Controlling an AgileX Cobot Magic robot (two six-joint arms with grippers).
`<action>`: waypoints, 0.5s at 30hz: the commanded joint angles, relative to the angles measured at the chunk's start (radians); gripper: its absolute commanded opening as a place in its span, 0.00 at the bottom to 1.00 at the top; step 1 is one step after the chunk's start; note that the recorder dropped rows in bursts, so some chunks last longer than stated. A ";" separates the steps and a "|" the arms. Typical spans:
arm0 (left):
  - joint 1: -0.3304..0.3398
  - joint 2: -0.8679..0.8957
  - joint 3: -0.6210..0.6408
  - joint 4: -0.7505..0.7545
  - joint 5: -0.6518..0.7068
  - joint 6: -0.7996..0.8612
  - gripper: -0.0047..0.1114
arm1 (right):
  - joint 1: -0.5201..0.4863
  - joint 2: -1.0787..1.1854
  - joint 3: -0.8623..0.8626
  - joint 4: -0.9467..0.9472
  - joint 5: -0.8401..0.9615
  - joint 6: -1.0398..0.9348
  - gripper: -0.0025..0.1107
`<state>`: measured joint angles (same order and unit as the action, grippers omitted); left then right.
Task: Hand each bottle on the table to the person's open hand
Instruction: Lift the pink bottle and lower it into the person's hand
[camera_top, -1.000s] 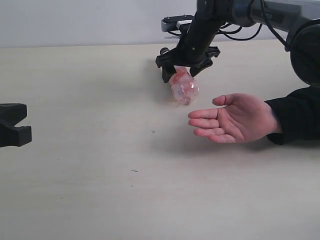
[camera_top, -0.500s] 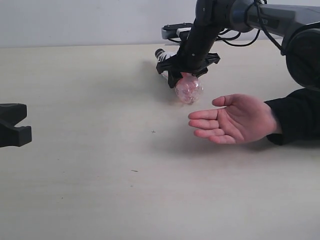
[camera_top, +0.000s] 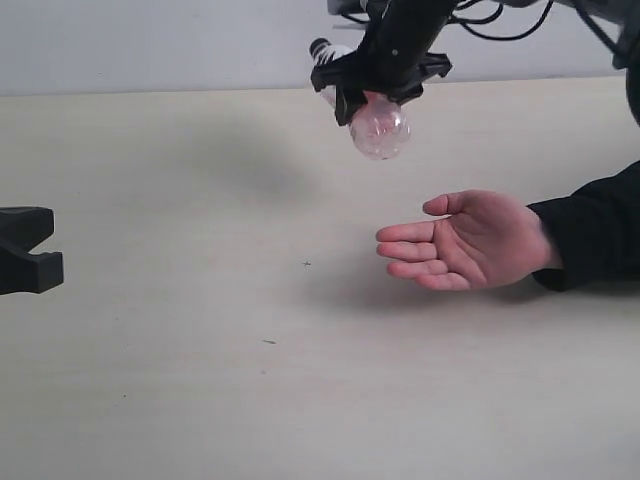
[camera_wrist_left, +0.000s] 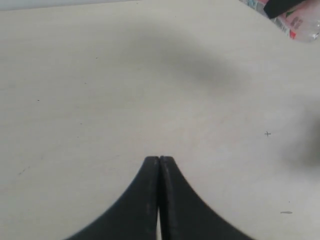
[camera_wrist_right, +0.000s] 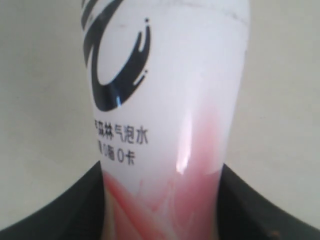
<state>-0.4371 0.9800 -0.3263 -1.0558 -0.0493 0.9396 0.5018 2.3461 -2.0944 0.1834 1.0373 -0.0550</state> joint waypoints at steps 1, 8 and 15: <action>-0.002 -0.007 0.004 -0.003 -0.008 -0.005 0.04 | -0.001 -0.094 -0.007 -0.033 0.087 0.023 0.02; -0.002 -0.007 0.004 -0.003 -0.008 -0.005 0.04 | -0.001 -0.289 0.040 -0.105 0.184 0.083 0.02; -0.002 -0.007 0.004 -0.003 -0.008 -0.005 0.04 | -0.038 -0.729 0.452 -0.192 0.169 0.069 0.02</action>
<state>-0.4371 0.9800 -0.3263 -1.0558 -0.0493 0.9396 0.4680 1.7232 -1.7576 -0.0224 1.2176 0.0257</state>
